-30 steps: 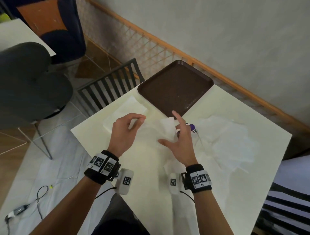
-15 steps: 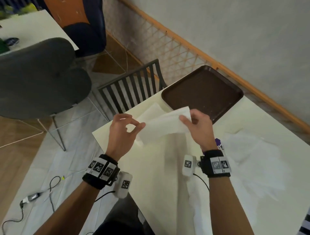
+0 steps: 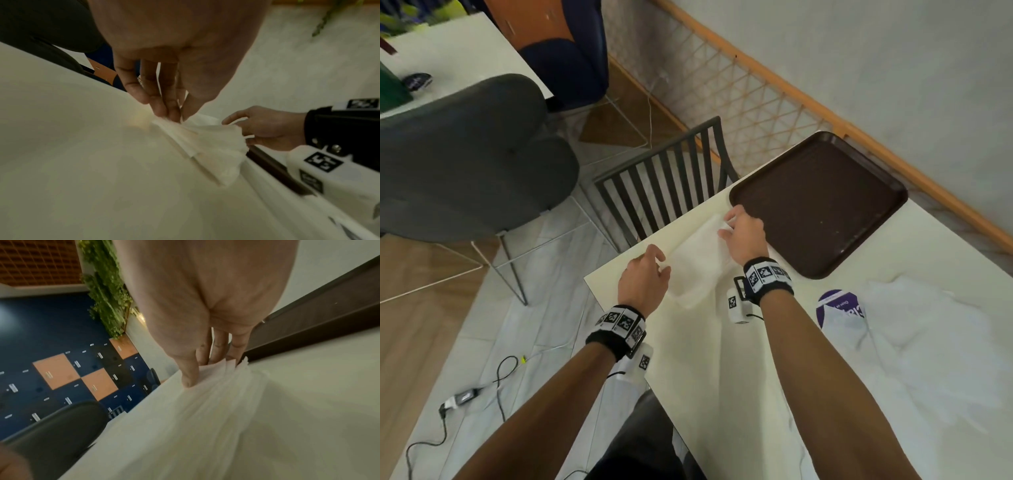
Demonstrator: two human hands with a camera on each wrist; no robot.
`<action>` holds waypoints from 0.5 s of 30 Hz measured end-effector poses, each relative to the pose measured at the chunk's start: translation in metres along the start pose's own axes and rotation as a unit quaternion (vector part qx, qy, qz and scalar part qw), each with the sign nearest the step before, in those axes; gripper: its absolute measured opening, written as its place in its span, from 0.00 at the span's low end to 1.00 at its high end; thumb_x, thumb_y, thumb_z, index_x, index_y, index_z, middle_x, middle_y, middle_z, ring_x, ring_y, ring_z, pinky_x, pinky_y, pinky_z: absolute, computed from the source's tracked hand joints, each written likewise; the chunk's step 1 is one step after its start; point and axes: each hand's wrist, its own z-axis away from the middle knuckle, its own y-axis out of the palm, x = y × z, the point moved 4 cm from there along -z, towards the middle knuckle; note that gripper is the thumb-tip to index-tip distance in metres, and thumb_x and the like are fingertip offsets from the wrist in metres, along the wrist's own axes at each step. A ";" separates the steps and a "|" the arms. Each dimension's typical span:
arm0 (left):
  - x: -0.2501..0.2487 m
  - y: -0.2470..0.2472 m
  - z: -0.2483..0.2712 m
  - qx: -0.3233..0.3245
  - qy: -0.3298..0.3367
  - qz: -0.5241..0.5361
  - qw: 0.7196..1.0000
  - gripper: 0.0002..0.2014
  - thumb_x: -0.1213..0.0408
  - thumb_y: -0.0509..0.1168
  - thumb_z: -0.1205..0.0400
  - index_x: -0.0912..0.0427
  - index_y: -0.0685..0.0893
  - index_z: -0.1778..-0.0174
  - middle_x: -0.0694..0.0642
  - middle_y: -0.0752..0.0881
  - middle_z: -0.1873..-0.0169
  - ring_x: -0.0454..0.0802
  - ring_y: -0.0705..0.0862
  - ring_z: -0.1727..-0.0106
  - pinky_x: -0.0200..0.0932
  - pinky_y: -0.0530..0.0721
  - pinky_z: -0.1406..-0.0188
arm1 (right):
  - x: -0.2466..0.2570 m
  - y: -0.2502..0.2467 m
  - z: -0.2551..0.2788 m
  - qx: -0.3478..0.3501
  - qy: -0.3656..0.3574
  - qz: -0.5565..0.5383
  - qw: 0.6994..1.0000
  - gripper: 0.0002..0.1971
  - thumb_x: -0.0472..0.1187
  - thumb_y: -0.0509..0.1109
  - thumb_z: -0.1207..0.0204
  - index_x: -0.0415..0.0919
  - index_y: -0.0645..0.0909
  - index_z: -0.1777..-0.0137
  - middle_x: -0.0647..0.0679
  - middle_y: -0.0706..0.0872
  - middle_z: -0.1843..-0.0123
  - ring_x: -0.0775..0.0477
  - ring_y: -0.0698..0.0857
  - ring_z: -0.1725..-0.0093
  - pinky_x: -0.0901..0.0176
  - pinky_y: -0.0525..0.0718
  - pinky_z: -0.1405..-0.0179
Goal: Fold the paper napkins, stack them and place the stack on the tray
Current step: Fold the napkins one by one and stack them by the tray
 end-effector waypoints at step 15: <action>-0.095 0.091 0.147 0.108 0.183 0.045 0.976 0.02 0.56 0.71 0.14 0.47 0.86 0.52 0.38 0.84 0.58 0.43 0.81 0.53 0.48 0.84 0.49 | -0.124 -0.122 0.207 -0.066 -0.003 0.049 0.997 0.12 0.47 0.78 0.16 0.52 0.82 0.36 0.56 0.92 0.41 0.47 0.91 0.43 0.47 0.90 0.43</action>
